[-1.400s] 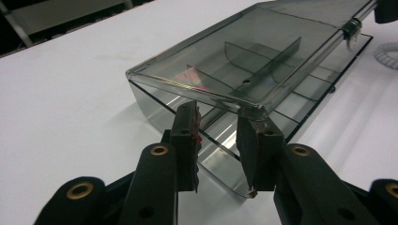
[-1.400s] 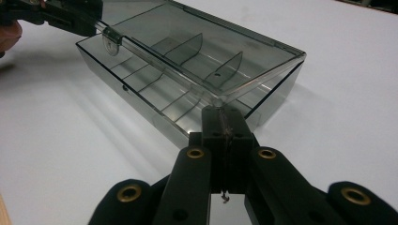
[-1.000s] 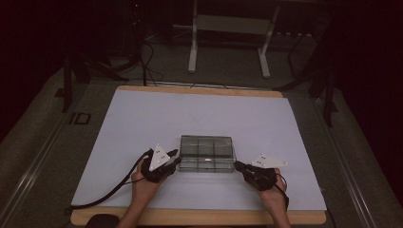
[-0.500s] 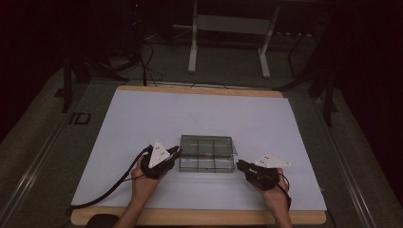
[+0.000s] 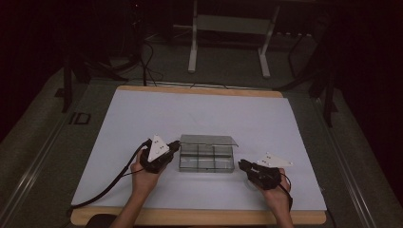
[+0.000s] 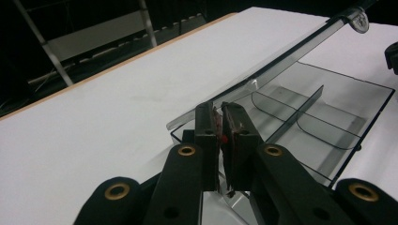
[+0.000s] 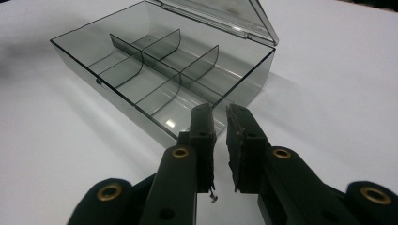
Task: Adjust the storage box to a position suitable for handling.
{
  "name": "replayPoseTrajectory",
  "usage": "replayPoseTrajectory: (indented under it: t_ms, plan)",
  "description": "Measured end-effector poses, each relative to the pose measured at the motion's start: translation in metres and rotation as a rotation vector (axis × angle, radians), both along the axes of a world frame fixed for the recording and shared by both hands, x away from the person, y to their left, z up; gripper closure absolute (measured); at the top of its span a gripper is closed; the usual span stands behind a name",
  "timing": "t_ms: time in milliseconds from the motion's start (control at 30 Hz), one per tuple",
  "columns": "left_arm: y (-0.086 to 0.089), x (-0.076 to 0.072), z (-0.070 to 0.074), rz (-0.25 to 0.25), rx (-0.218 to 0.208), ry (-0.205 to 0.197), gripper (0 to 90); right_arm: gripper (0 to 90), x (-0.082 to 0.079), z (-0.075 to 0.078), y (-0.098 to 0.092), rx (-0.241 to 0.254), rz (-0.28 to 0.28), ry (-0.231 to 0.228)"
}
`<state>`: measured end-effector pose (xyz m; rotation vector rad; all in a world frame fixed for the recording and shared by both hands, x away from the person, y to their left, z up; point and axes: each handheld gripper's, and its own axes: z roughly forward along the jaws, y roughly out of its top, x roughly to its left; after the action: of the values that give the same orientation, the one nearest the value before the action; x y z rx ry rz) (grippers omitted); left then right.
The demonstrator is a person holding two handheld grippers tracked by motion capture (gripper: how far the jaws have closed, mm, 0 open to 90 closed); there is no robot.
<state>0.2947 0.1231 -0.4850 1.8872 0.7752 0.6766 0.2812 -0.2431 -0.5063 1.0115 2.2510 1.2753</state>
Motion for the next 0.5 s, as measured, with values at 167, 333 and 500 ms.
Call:
replayPoseTrajectory:
  t_ms: [167, 333, 500]
  plan:
    - [-0.001, 0.002, 0.003, 0.012, 0.008, -0.005, 87.0, 80.9, 0.000, -0.001, -0.001, 0.000, -0.003, 0.002]
    - [-0.001, 0.009, 0.008, 0.022, -0.008, -0.003, 87.1, 80.9, 0.001, -0.001, -0.002, 0.001, -0.006, 0.000]
    - [-0.001, 0.015, 0.010, 0.031, -0.034, 0.003, 87.2, 80.9, 0.001, -0.002, -0.002, 0.001, -0.007, 0.003]
